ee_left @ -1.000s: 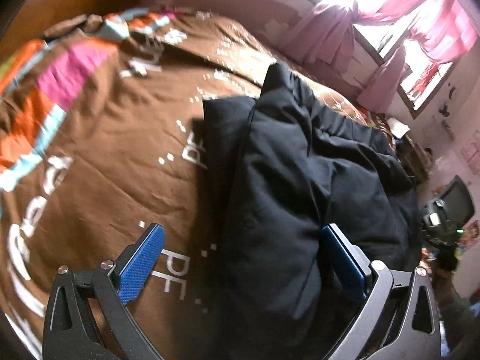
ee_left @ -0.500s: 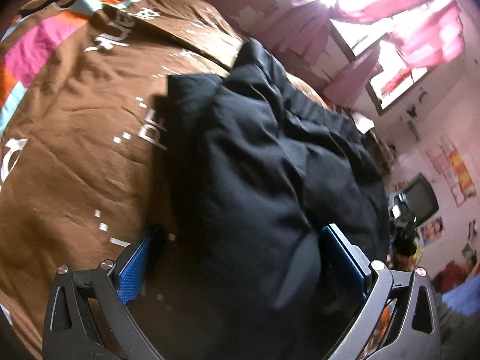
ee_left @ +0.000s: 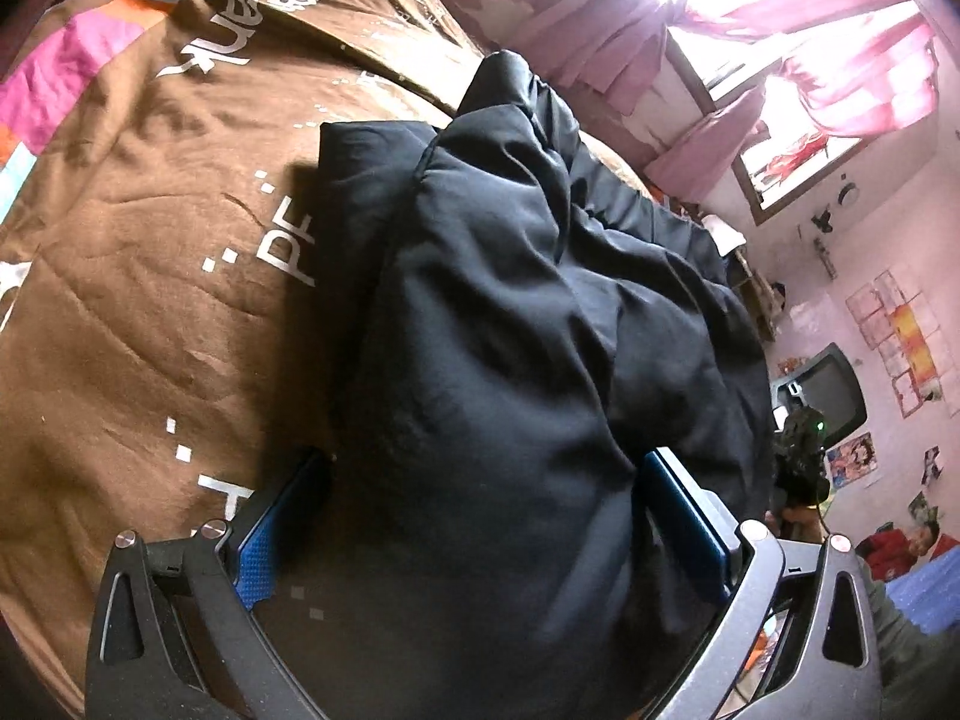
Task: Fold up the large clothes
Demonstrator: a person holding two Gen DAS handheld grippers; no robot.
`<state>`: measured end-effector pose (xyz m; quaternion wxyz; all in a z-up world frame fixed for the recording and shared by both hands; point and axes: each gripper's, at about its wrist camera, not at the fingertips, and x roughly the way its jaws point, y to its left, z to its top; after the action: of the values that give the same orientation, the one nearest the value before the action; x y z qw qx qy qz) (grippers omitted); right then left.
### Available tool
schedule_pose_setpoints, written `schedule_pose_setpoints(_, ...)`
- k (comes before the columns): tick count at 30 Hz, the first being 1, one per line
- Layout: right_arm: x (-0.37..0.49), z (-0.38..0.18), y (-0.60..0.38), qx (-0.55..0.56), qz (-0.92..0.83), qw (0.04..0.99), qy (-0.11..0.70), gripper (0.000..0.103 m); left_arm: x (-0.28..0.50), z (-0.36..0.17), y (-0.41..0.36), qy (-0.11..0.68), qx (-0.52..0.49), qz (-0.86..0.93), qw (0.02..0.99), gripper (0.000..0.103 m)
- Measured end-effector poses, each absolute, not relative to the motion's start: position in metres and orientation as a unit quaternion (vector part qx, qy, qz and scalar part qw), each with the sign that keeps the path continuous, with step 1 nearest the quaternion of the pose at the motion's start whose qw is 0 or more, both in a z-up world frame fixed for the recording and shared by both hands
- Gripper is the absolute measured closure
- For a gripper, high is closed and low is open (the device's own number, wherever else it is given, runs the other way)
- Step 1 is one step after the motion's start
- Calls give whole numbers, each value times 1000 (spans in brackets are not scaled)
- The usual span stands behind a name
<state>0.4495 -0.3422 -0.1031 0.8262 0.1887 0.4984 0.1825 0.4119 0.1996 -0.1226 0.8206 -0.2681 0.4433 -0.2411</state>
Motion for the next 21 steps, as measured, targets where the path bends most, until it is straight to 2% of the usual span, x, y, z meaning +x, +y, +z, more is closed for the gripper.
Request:
schedule_pose_setpoints(2, 451, -101, -331, 184, 178, 827, 501, 22, 411, -121, 198, 445, -268, -242, 819, 14)
schedule_pose_setpoints(4, 447, -98, -328, 185, 174, 823, 508, 30, 411, -119, 194, 454, -264, -241, 816, 22)
schedule_pose_setpoints(9, 452, -105, -326, 220, 140, 813, 521, 31, 414, -123, 195, 466, -286, -239, 802, 28)
schedule_pose_setpoints(10, 452, -105, -323, 221, 132, 815, 519, 31, 414, -124, 198, 466, -300, -235, 799, 32)
schedule_pose_setpoints(12, 451, -101, -319, 214, 128, 817, 520, 41, 412, -123, 202, 466, -312, -226, 796, 42)
schedule_pose_setpoints(14, 447, -94, -314, 208, 133, 814, 526, 62, 408, -118, 203, 468, -312, -217, 798, 55)
schedule_pose_setpoints(17, 443, -74, -303, 167, 148, 816, 534, 81, 404, -103, 202, 477, -310, -202, 798, 68)
schedule_pose_setpoints(21, 433, -40, -284, 137, 161, 832, 513, 88, 400, -74, 196, 486, -288, -182, 805, 80)
